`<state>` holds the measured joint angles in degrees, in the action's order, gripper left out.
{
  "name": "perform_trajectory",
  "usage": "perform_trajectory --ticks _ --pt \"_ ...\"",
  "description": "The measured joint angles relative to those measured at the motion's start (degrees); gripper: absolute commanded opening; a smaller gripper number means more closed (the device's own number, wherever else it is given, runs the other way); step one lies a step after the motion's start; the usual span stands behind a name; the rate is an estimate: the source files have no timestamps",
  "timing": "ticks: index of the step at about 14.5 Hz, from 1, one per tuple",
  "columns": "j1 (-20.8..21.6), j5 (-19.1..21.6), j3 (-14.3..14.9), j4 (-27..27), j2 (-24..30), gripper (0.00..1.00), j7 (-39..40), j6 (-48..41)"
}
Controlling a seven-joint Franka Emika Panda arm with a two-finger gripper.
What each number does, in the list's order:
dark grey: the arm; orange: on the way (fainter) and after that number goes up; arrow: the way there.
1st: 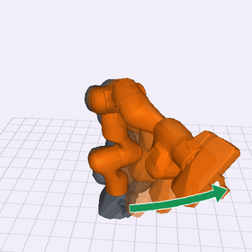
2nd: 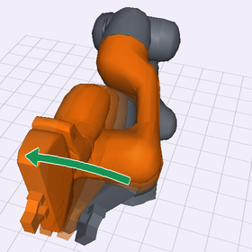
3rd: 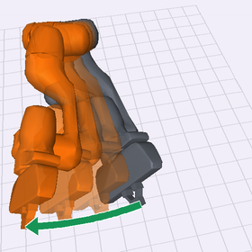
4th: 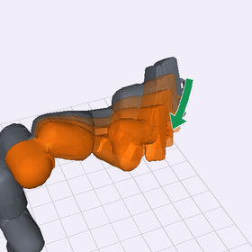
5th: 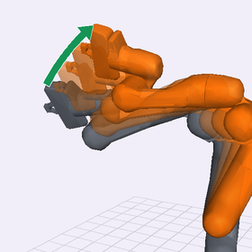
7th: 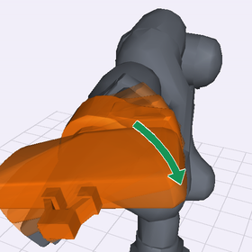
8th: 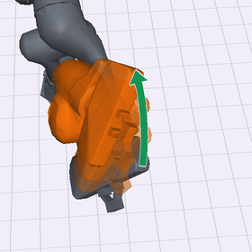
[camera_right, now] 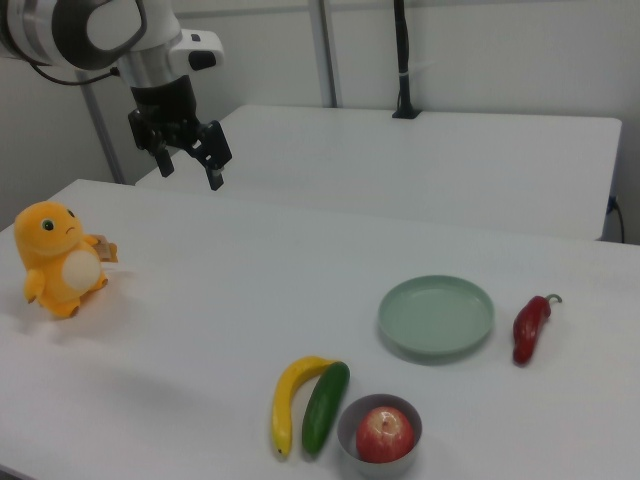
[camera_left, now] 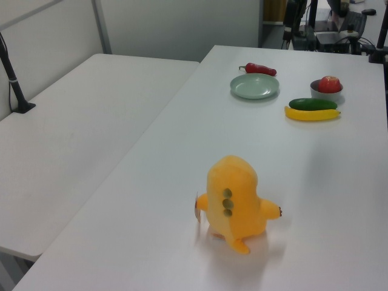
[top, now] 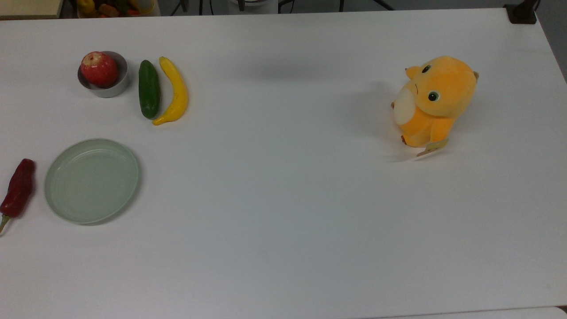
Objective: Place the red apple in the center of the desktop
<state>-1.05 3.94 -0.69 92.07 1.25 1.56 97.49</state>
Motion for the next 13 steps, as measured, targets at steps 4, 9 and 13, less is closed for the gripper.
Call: perform_trajectory --ticks 4,9,13 --pt "0.0 0.0 0.0 0.5 0.0 1.00 0.0 0.0" --pt "0.0 -0.2 0.0 1.1 0.0 1.00 0.6 0.0" --pt "-0.6 -1.2 2.8 3.0 -0.1 1.00 12.1 0.0"
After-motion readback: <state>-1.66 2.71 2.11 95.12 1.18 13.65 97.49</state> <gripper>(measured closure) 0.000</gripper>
